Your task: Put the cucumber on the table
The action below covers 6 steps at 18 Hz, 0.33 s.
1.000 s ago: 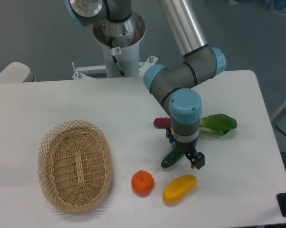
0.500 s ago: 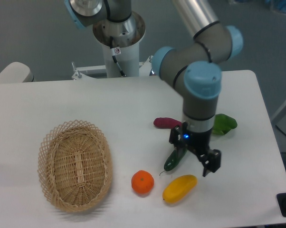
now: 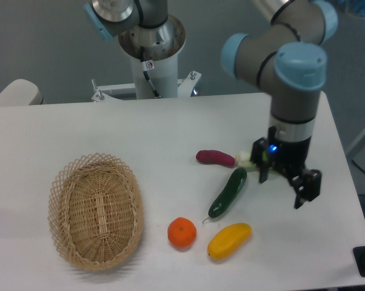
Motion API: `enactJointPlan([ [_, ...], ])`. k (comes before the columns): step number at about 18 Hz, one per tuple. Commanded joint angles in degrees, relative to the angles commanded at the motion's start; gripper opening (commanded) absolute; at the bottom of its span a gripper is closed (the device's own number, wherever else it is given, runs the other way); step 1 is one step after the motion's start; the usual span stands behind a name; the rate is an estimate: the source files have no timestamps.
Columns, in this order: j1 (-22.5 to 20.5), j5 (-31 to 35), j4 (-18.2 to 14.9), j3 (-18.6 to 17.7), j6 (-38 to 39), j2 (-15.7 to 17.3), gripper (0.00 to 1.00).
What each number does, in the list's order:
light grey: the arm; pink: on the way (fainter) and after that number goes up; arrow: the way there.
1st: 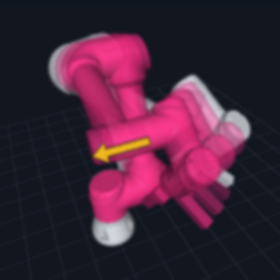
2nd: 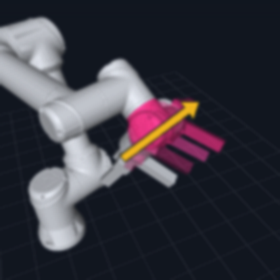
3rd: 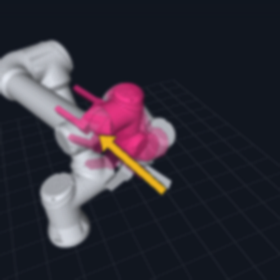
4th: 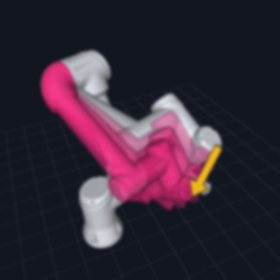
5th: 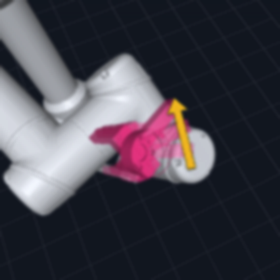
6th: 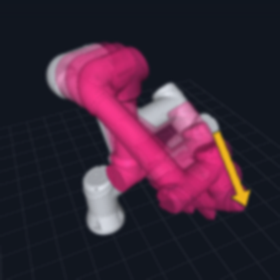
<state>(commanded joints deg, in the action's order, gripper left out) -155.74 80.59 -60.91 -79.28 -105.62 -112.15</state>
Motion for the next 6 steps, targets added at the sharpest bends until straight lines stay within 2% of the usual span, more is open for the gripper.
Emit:
enactJointPlan([
  [2,-1.4,-0.1,-1.1,-0.2,-2.8,0.4,1.00],
  [6,-1.6,-0.1,-1.3,-0.2,-4.2,0.5,1.00],
])
